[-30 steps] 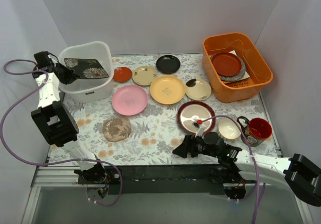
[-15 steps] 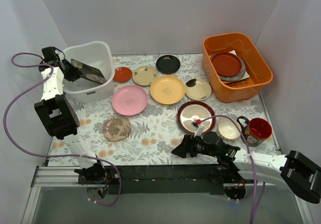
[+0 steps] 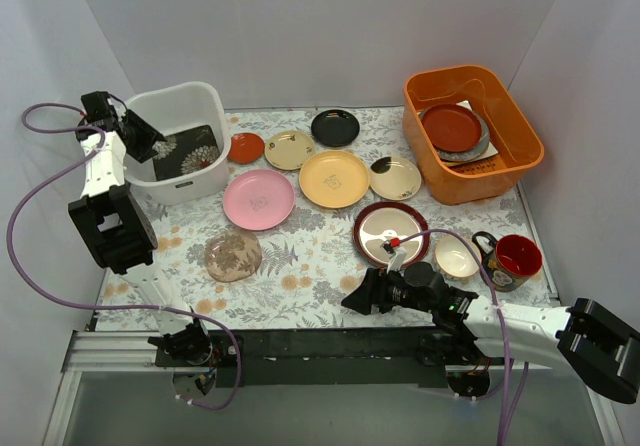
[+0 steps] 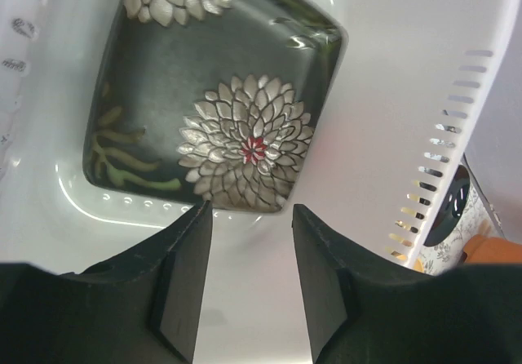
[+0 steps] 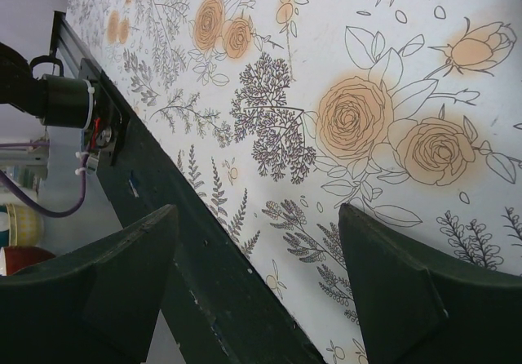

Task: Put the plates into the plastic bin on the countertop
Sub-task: Place the plate in the plastic bin, then move the plate to the center of the board.

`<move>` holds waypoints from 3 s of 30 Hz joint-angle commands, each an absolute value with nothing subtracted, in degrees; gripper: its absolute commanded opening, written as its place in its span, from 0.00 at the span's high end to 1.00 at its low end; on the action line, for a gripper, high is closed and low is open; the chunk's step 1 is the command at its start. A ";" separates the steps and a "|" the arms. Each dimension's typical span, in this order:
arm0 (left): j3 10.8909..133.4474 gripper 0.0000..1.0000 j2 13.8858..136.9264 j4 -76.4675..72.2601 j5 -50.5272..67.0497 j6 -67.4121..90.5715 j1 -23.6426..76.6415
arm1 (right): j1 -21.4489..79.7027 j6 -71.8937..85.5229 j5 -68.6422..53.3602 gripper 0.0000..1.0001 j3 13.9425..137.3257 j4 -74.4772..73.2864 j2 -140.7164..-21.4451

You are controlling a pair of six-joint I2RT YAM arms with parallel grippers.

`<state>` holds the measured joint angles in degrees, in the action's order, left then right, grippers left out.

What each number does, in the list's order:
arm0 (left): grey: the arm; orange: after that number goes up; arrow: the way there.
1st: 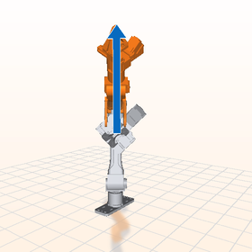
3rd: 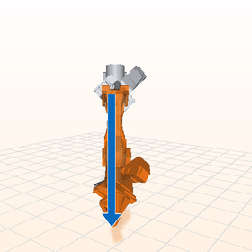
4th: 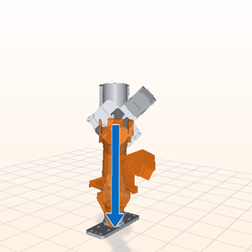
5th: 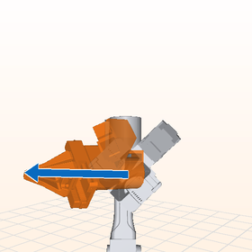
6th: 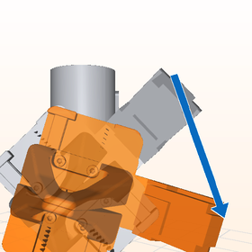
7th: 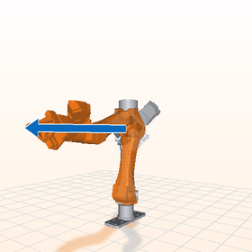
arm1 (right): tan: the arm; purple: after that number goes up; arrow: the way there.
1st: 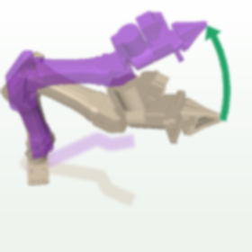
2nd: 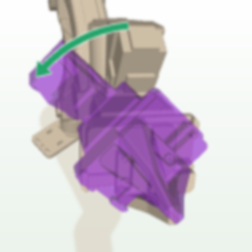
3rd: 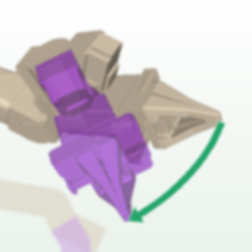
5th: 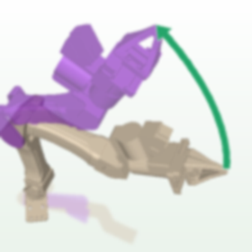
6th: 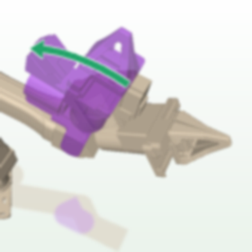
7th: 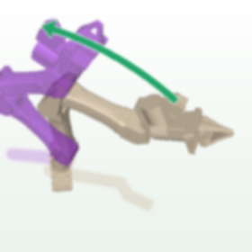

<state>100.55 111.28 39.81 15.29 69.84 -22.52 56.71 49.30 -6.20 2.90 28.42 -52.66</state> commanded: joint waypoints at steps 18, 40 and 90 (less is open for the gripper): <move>104.15 0.38 102.75 35.07 25.84 70.40 -19.00 | 56.78 47.99 -6.68 0.12 1.67 28.92 -53.61; 90.27 0.13 85.26 32.43 23.29 68.29 3.86 | 56.78 39.64 -1.76 0.08 24.51 9.68 -48.43; 48.17 0.14 92.80 1.85 9.23 94.83 46.23 | 56.51 42.89 3.34 0.04 24.79 5.89 -36.12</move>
